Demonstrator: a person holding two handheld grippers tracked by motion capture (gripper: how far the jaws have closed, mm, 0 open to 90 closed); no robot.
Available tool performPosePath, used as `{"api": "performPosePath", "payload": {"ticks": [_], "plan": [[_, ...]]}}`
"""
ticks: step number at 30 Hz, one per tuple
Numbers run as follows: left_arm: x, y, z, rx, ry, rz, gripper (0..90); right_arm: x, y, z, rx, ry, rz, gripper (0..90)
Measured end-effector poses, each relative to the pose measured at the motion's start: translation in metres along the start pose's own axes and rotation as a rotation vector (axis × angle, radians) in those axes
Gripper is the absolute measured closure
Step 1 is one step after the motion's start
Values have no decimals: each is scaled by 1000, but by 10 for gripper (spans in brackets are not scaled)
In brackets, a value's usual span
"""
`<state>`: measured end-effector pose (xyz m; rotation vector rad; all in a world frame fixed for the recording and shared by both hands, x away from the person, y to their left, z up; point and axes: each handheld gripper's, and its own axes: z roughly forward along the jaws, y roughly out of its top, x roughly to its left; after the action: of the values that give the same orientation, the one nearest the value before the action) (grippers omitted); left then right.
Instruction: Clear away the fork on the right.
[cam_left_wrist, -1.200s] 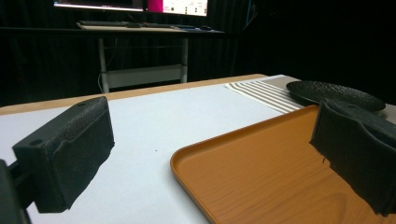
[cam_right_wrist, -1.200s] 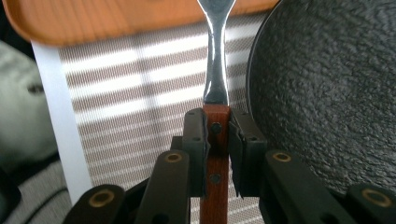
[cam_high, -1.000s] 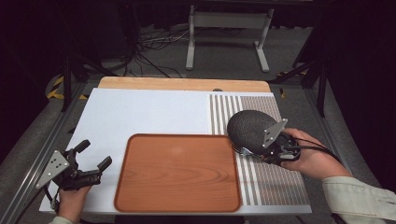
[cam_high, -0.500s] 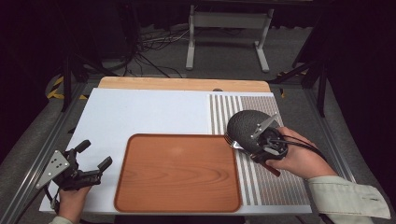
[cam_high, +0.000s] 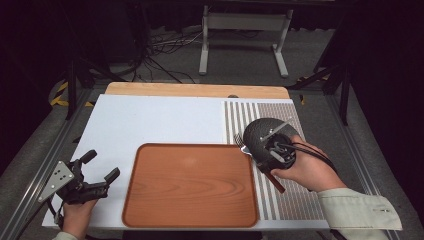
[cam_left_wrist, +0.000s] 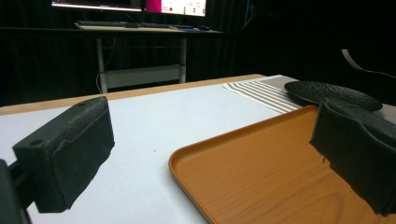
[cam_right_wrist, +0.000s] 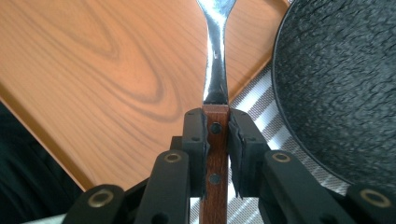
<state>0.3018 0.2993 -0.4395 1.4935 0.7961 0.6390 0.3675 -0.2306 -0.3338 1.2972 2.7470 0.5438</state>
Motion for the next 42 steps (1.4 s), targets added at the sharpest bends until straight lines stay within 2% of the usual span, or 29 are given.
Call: {"api": "performPosePath", "payload": {"ticks": [4,19,29,42], "plan": [[0,0,-1,2,0,2,2,8,5,7,-5,1,58,783],[0,1,-1,-5,4,1,2,29,22,25,15,14,176,781],[1,1,-1,-6,4,2,2,33,26,41,44,8,218,780],[1,1,-1,-5,3,3,2,38,26,68,115,10,259,780]]}}
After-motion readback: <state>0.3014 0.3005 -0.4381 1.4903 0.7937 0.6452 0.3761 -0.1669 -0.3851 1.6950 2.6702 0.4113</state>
